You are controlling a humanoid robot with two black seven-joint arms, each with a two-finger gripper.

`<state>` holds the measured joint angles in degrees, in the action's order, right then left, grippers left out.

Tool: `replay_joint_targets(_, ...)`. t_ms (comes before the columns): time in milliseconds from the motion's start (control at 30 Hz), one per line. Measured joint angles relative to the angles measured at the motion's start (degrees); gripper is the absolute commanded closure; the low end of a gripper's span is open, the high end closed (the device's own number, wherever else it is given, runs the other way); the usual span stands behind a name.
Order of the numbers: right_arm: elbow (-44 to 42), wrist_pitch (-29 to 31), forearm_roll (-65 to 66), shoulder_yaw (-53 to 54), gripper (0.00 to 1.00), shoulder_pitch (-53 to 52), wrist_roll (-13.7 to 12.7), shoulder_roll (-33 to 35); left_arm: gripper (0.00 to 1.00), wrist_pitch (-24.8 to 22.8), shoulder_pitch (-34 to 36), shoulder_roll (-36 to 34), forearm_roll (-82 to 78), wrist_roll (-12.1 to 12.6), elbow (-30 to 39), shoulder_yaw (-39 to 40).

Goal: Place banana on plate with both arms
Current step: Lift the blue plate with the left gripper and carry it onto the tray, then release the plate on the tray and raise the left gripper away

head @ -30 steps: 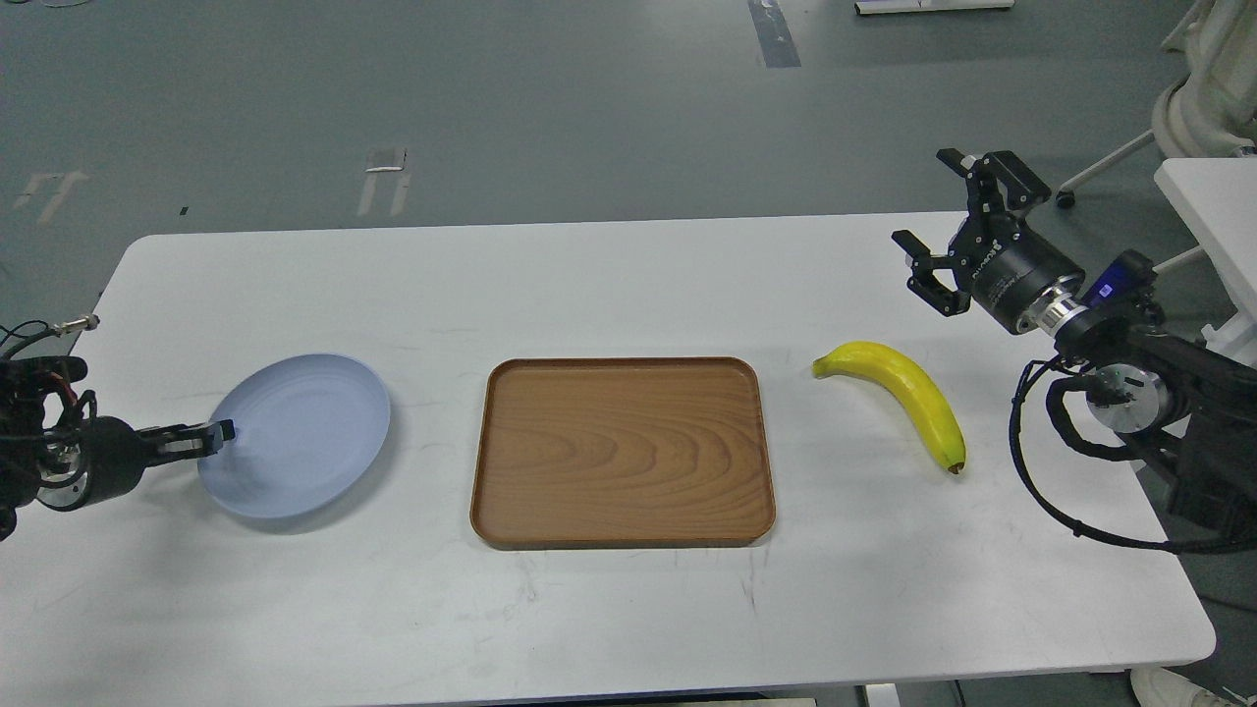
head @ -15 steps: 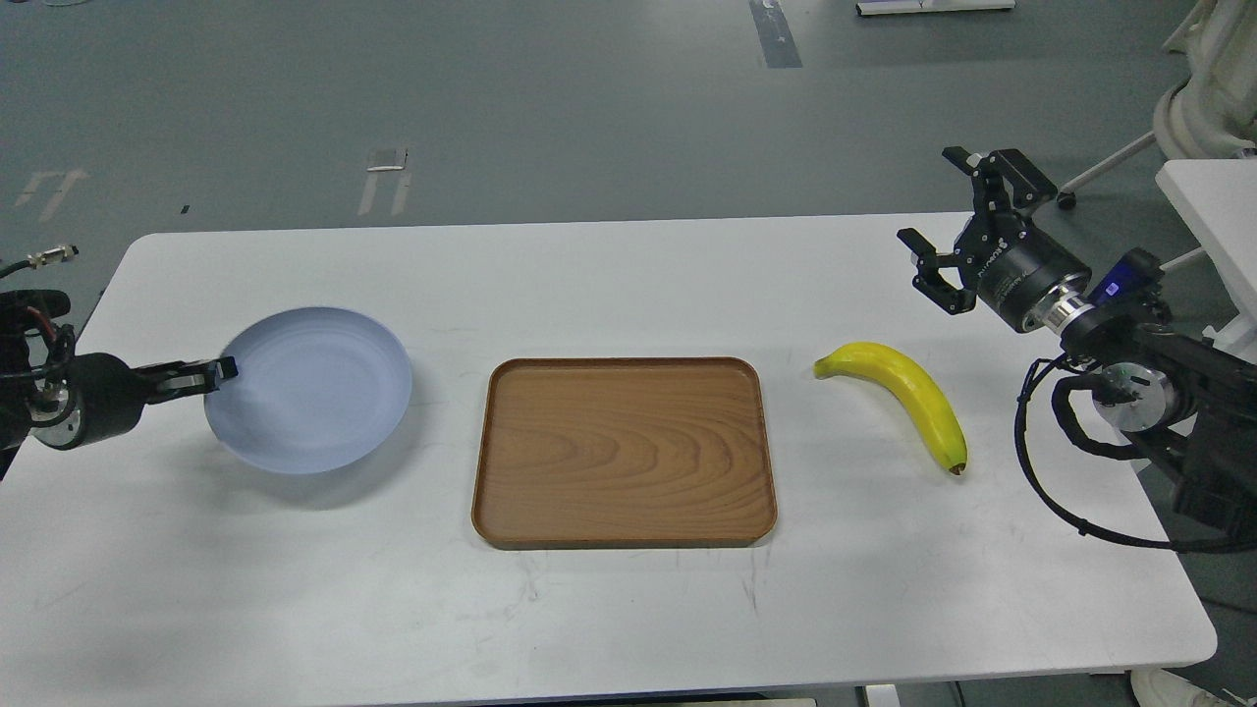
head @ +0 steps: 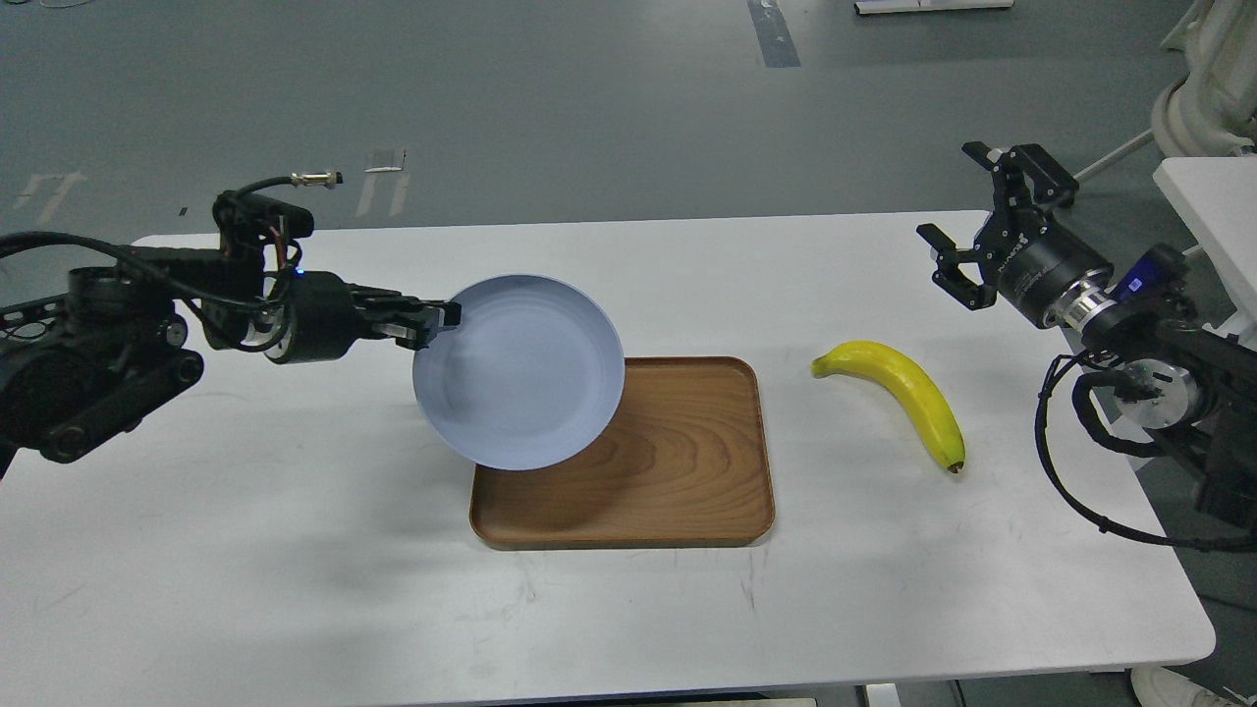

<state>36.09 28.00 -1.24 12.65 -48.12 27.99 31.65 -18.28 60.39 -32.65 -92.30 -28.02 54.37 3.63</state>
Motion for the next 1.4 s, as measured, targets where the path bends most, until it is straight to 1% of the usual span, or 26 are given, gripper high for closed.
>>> replay_joint_targets(167, 0.1, 0.0, 0.1, 0.0, 0.0, 0.1, 0.0, 1.3, 1.0, -0.2, 1.1, 8.5, -0.4, 0.0, -4.4, -3.6)
replay_joint_targets(333, 0.5, 0.0, 0.1, 0.0, 0.0, 0.3, 0.0, 2.6, 1.0, -0.3, 1.2, 16.1, -0.2, 0.0, -12.7, -6.2)
replay_joint_targets(433, 0.6, 0.0, 0.1, 0.0, 0.0, 0.4, 0.0, 3.2, 1.0, -1.4, 1.2, 18.5, 0.4, 0.0, -15.9, -6.6)
replay_joint_targets(533, 0.6, 0.0, 0.1, 0.0, 0.0, 0.7, 0.0, 3.4, 1.0, -2.9, 1.0, 19.5, 0.7, 0.0, -17.8, -6.6)
replay_joint_targets(767, 0.7, 0.0, 0.1, 0.0, 0.0, 0.8, 0.0, 3.4, 1.0, -3.6, 0.7, 22.6, 2.1, 0.0, -21.8, -6.6)
replay_joint_targets(833, 0.7, 0.0, 0.1, 0.0, 0.0, 0.8, 0.0, 3.4, 0.85, -3.6, 0.6, 23.7, 2.7, 0.0, -22.9, -6.6)
replay_joint_targets(867, 0.7, 0.0, 0.1, 0.0, 0.0, 0.8, 0.0, 3.4, 0.67, -3.6, 0.6, 24.1, 2.9, 0.0, -23.4, -6.6)
replay_joint_targets(900, 0.7, 0.0, 0.1, 0.0, 0.0, 0.8, 0.0, 3.4, 0.44, -3.6, 0.6, 24.4, 3.1, 0.0, -23.6, -6.6)
replay_joint_targets(933, 0.7, 0.0, 0.1, 0.0, 0.0, 0.8, 0.0, 3.4, 0.29, -3.6, 0.6, 24.7, 3.3, 0.0, -23.8, -6.6)
replay_joint_targets(967, 0.7, 0.0, 0.1, 0.0, 0.0, 0.8, 0.0, 3.4, 0.11, -3.6, 0.6, 24.8, 3.7, 0.0, -23.9, -6.6)
replay_joint_targets(1000, 0.6, 0.0, 0.1, 0.0, 0.0, 0.8, 0.0, 3.4, 0.0, -3.6, 0.6, 24.9, 4.1, 0.0, -24.0, -6.6)
replay_joint_targets(1300, 0.7, 0.0, 0.2, 0.0, 0.0, 0.6, 0.0, 3.4, 0.0, -3.6, 2.5, 24.2, 12.1, 0.0, -24.0, -6.4)
replay_joint_targets(1400, 0.7, 0.0, 0.8, 0.0, 0.0, 0.3, 0.0, 3.8, 0.0, -3.8, 4.0, 21.8, 21.0, 0.0, -23.8, -5.8)
